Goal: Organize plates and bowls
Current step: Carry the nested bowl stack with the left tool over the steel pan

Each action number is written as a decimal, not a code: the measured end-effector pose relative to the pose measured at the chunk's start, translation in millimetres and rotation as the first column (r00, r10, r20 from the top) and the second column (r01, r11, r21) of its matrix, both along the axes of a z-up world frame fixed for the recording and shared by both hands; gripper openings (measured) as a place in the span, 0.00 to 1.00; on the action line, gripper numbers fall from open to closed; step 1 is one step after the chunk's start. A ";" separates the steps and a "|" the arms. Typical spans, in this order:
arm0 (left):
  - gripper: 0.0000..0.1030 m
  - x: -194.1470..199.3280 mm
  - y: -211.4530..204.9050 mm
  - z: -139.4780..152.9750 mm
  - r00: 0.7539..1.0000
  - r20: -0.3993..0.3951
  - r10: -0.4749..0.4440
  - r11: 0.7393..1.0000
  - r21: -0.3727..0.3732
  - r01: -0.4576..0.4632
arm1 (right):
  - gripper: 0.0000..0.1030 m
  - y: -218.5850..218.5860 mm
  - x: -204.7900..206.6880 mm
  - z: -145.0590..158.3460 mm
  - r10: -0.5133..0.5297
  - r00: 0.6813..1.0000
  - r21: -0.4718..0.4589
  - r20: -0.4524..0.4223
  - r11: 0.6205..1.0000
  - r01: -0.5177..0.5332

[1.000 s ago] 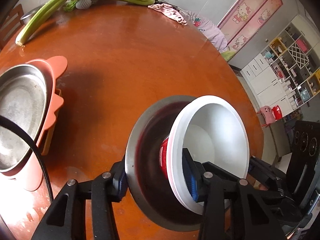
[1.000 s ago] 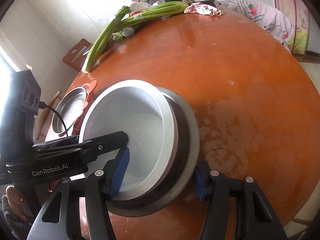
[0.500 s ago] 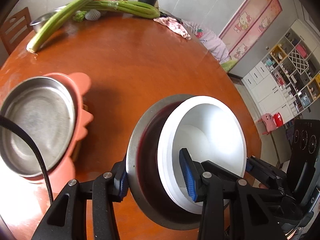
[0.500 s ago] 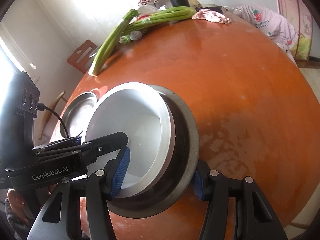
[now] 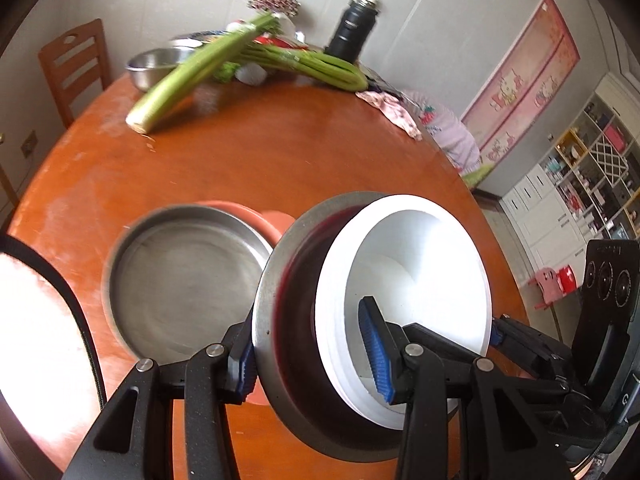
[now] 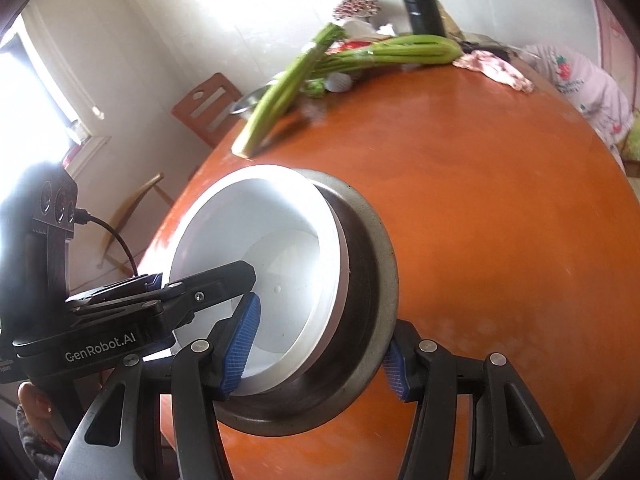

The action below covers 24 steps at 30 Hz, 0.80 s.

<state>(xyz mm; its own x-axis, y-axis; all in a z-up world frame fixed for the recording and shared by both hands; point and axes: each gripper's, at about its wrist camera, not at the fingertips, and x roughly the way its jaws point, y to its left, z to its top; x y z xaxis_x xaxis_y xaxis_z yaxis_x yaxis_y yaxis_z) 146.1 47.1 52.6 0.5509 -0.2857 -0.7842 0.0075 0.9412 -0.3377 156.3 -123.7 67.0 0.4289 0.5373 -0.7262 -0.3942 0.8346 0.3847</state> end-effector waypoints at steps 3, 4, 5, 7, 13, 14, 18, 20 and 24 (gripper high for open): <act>0.43 2.6 18.6 5.2 1.000 0.014 0.026 1.000 0.007 -0.026 | 0.57 20.2 7.4 3.8 0.025 1.000 0.007 0.004 1.000 -0.025; 0.43 3.7 24.3 7.3 0.999 0.018 0.032 0.999 0.009 -0.032 | 0.57 26.2 9.7 5.2 0.033 0.999 0.009 0.006 0.999 -0.033; 0.43 4.4 30.1 8.0 0.999 0.019 0.039 0.999 0.010 -0.040 | 0.57 32.1 11.6 6.5 0.040 0.999 0.009 0.008 0.999 -0.041; 0.43 7.1 41.5 8.5 0.998 0.021 0.053 0.999 0.011 -0.054 | 0.57 44.5 16.2 7.7 0.057 0.998 0.010 0.011 0.998 -0.057; 0.43 14.1 66.2 3.1 0.996 0.016 0.090 0.996 0.012 -0.090 | 0.57 73.4 31.2 2.7 0.090 0.996 0.014 -0.008 0.996 -0.089; 0.43 15.4 69.3 1.3 0.995 0.014 0.095 0.995 0.011 -0.095 | 0.57 78.1 33.9 0.6 0.094 0.995 0.013 -0.013 0.995 -0.094; 0.43 19.1 81.1 -7.7 0.994 -0.008 0.107 0.994 0.003 -0.107 | 0.57 91.8 40.3 -6.7 0.109 0.994 -0.006 -0.019 0.994 -0.109; 0.43 20.1 84.0 -11.8 0.994 -0.014 0.112 0.994 0.006 -0.112 | 0.57 98.0 40.9 -8.5 0.113 0.994 -0.030 -0.005 0.993 -0.113; 0.43 22.3 87.5 -19.5 0.993 -0.022 0.120 0.993 0.017 -0.120 | 0.57 103.1 45.4 -15.9 0.119 0.993 -0.037 -0.014 0.992 -0.120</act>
<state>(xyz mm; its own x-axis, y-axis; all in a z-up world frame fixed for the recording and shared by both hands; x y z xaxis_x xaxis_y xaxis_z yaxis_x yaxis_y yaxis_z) 168.4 134.5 33.1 0.5619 -0.2067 -0.8010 -0.1133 0.9399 -0.3220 201.7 -20.6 51.2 0.3549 0.5565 -0.7513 -0.4877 0.7957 0.3590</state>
